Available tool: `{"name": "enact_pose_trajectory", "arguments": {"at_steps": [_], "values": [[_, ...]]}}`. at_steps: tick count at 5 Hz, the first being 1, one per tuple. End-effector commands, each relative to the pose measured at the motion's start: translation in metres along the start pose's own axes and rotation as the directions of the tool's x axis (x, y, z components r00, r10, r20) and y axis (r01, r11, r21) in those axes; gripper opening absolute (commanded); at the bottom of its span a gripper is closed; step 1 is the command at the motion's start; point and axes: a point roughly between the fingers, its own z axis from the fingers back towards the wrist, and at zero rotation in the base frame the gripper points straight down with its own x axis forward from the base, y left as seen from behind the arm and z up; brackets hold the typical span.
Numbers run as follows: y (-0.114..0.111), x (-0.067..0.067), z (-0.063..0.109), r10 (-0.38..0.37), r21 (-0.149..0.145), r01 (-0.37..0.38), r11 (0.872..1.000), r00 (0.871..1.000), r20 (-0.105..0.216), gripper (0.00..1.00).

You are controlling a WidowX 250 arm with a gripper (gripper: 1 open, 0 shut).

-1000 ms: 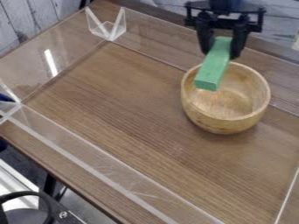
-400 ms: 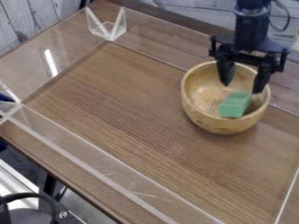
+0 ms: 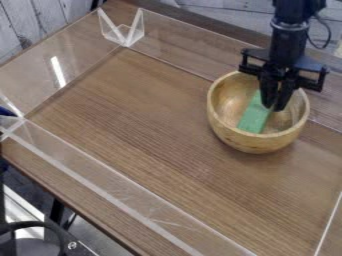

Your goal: Put the green block in the brown bowl

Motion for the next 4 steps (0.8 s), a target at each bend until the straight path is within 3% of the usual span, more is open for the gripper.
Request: {"name": "enact_pose_trajectory", "arguments": {"at_steps": [1, 2, 3, 4], "values": [[-0.006, 0.016, 0.019, -0.013, 0.002, 0.013, 1.000, 0.998, 0.064, 0.00], [-0.007, 0.012, 0.024, -0.025, 0.020, 0.024, 1.000, 0.998, 0.064, 0.00], [-0.008, 0.008, 0.033, -0.039, 0.039, 0.036, 0.999, 0.997, 0.066, 1.00], [-0.005, 0.007, 0.043, -0.036, 0.026, 0.034, 0.999, 0.995, 0.095, 1.00]]}}
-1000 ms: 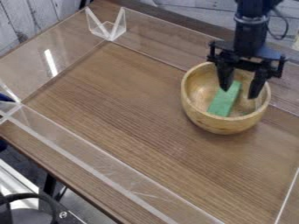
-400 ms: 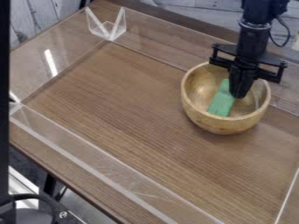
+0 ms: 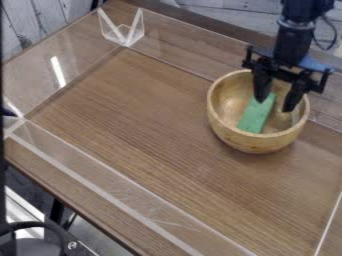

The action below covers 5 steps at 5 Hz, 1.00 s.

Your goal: Put the green block in the brown bowl

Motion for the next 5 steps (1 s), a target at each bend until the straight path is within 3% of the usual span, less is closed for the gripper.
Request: {"name": "enact_pose_trajectory", "arguments": {"at_steps": [1, 2, 4, 5], "values": [[0.003, 0.007, 0.034, 0.007, -0.028, -0.004, 1.000, 0.993, 0.118, 0.00], [0.007, 0.008, 0.037, 0.012, -0.037, -0.007, 0.999, 0.990, 0.138, 0.00], [0.007, -0.005, 0.033, 0.024, -0.022, -0.022, 1.000, 0.993, 0.116, 0.00], [0.010, -0.006, 0.021, 0.023, -0.020, -0.021, 1.000, 0.993, 0.114, 0.00]]}}
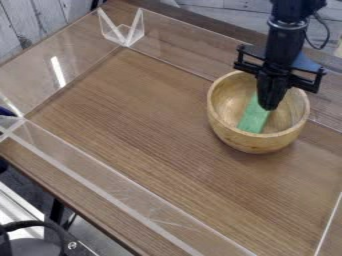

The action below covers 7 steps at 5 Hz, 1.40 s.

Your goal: Put the green block in the brown bowl

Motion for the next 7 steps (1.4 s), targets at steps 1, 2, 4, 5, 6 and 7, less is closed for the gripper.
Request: {"name": "enact_pose_trajectory", "arguments": {"at_steps": [1, 2, 4, 5, 6, 7], "values": [[0.002, 0.006, 0.014, -0.005, -0.008, 0.006, 1.000, 0.997, 0.080, 0.00], [0.002, 0.005, 0.004, 0.012, -0.016, -0.010, 1.000, 0.996, 0.092, 0.00], [0.000, 0.015, 0.005, -0.007, 0.001, 0.007, 1.000, 0.999, 0.052, 0.00], [0.003, 0.015, 0.010, -0.009, 0.015, 0.008, 1.000, 0.997, 0.074, 0.00], [0.005, 0.015, 0.015, -0.012, 0.030, 0.009, 1.000, 0.995, 0.096, 0.00], [0.009, 0.014, 0.010, -0.018, 0.042, 0.013, 0.999, 0.994, 0.108, 0.00]]}}
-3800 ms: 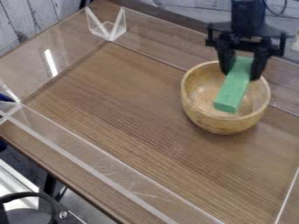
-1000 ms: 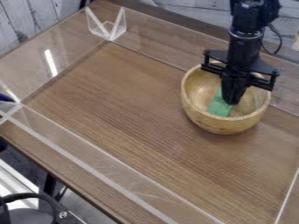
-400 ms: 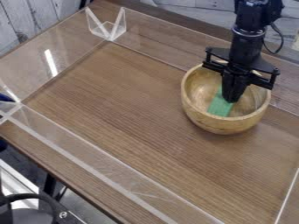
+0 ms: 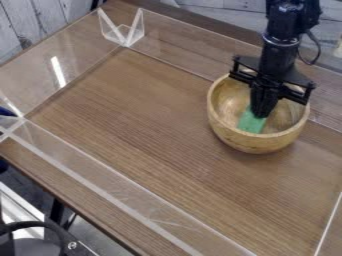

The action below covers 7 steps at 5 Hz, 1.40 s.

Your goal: Put the green block in the brown bowl

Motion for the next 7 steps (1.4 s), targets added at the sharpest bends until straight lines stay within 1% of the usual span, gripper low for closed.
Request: {"name": "enact_pose_trajectory", "arguments": {"at_steps": [1, 2, 4, 6, 7], "values": [[0.004, 0.007, 0.023, -0.004, 0.003, 0.004, 1.000, 0.995, 0.103, 0.00], [0.007, 0.007, 0.018, -0.010, 0.015, 0.008, 1.000, 0.994, 0.113, 0.00], [0.008, 0.012, 0.001, 0.026, 0.011, -0.027, 1.000, 0.992, 0.121, 0.00], [0.004, 0.018, -0.001, 0.038, 0.028, -0.040, 0.999, 0.996, 0.077, 0.00], [0.005, 0.016, -0.003, 0.048, 0.034, -0.050, 0.998, 0.998, 0.047, 0.00]]}}
